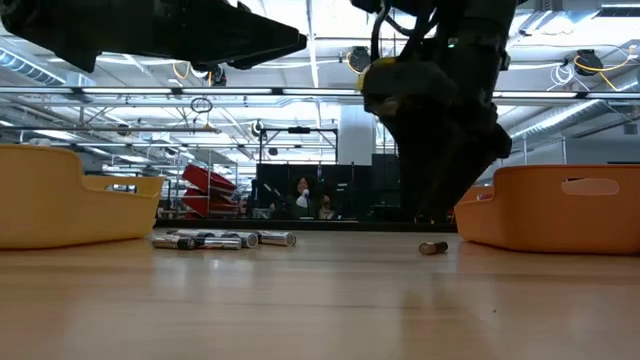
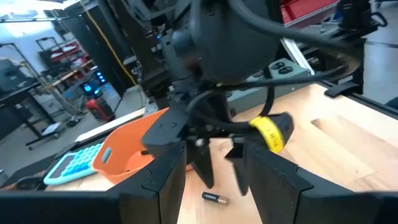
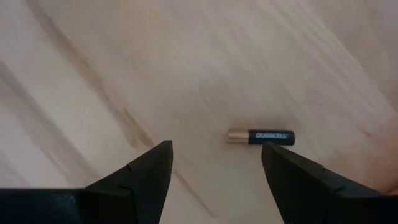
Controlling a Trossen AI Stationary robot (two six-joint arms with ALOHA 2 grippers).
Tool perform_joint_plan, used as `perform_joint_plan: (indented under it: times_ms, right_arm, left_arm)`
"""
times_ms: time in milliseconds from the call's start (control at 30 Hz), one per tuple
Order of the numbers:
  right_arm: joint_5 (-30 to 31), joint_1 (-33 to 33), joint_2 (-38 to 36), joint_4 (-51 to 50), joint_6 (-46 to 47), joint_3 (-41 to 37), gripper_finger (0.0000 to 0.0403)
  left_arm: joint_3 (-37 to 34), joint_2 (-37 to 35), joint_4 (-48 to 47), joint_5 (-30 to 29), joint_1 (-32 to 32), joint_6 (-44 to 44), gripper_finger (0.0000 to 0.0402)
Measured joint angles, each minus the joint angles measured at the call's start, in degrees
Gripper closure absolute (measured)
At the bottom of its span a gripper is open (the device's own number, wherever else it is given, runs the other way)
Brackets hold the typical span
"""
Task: Sort batteries
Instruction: Put the brown battery into the orange bin
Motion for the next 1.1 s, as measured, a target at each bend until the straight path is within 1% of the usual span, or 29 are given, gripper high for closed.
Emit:
perform_joint_plan:
  times_ms: [167, 300, 400, 533, 633, 800, 1100]
  right_arm:
    - [-0.38, -0.8, 0.0, -1.23, 1.63, 0.0, 0.0165]
    - [-0.96, -2.2, 0.29, -2.82, 1.27, 0.02, 0.0165]
    - [-1.63, -2.99, 1.14, -4.28, 0.37, 0.04, 0.0165]
    - [-2.95, -3.55, 2.85, -4.19, -0.67, 0.16, 0.0165]
    - [-2.71, -3.55, 3.87, -4.3, -0.99, 1.31, 0.0165]
    - [-2.34, -3.51, 4.07, -3.97, -0.54, 1.57, 0.0165]
    - [-1.52, -3.66, 4.07, -3.84, -0.64, 1.55, 0.0165]
  left_arm:
    - [0.0, 0.0, -0.01, 2.47, 0.11, 1.93, 0.0231]
    - [0.0, 0.14, -0.16, 2.79, 0.27, 3.31, 0.0231]
    - [-0.02, 2.38, 1.25, 2.98, 0.84, 4.57, 0.0231]
    - [0.02, 7.65, 8.23, 4.21, 2.62, 4.62, 0.0231]
    - [0.06, 10.59, 10.86, 4.25, 3.16, 4.66, 0.0231]
    - [0.13, 12.37, 12.31, 4.32, 3.98, 4.88, 0.0231]
    - [0.13, 12.79, 12.47, 6.07, 4.61, 4.56, 0.0231]
